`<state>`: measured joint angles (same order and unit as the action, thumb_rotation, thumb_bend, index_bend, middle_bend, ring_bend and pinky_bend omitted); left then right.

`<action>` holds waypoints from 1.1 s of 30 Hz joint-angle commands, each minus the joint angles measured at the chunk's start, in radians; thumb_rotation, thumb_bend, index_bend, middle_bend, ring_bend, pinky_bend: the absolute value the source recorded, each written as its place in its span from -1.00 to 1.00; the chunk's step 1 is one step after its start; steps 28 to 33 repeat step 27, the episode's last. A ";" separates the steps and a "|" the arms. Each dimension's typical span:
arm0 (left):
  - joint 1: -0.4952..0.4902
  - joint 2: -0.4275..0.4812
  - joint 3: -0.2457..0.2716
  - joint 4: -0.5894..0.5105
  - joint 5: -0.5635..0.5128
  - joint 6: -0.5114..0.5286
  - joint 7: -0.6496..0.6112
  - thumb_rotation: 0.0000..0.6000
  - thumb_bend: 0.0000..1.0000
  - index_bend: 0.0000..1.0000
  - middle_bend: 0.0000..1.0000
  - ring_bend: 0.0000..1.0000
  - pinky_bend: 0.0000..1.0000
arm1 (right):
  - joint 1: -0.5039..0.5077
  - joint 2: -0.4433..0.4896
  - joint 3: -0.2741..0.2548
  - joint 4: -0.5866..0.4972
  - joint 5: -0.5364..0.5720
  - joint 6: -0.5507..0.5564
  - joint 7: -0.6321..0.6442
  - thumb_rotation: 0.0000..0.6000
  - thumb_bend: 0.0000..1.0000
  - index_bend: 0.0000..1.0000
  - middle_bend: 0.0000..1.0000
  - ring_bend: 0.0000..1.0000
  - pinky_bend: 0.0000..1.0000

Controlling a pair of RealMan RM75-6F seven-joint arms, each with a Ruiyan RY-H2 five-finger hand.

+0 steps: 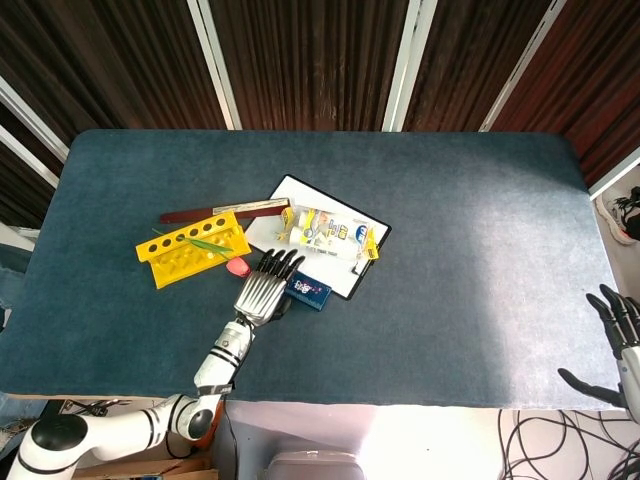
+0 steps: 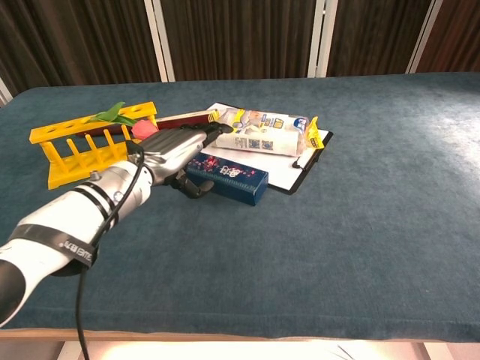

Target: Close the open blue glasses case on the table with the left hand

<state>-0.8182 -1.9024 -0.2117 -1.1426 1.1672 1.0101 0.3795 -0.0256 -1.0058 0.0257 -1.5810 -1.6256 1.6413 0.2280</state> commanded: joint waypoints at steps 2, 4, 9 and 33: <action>0.071 0.124 0.043 -0.192 0.022 0.070 0.055 1.00 -0.24 -1.00 -1.00 -1.00 -0.99 | 0.001 -0.006 0.003 -0.006 0.004 -0.002 -0.019 1.00 -0.65 -1.00 -1.00 -1.00 -1.00; 0.102 0.188 0.067 -0.283 0.045 0.111 0.084 1.00 -0.25 -1.00 -1.00 -1.00 -0.99 | 0.001 -0.010 0.003 -0.009 0.005 -0.003 -0.031 1.00 -0.65 -1.00 -1.00 -1.00 -1.00; 0.210 0.391 0.157 -0.495 0.116 0.234 0.129 1.00 -0.24 -1.00 -1.00 -1.00 -0.99 | 0.005 -0.017 0.003 -0.014 0.007 -0.012 -0.060 1.00 -0.65 -1.00 -1.00 -1.00 -1.00; 0.537 0.664 0.318 -0.512 0.276 0.502 -0.119 1.00 -0.23 -1.00 -1.00 -1.00 -1.00 | 0.030 -0.068 0.011 -0.040 0.036 -0.069 -0.212 1.00 -0.65 -1.00 -1.00 -1.00 -1.00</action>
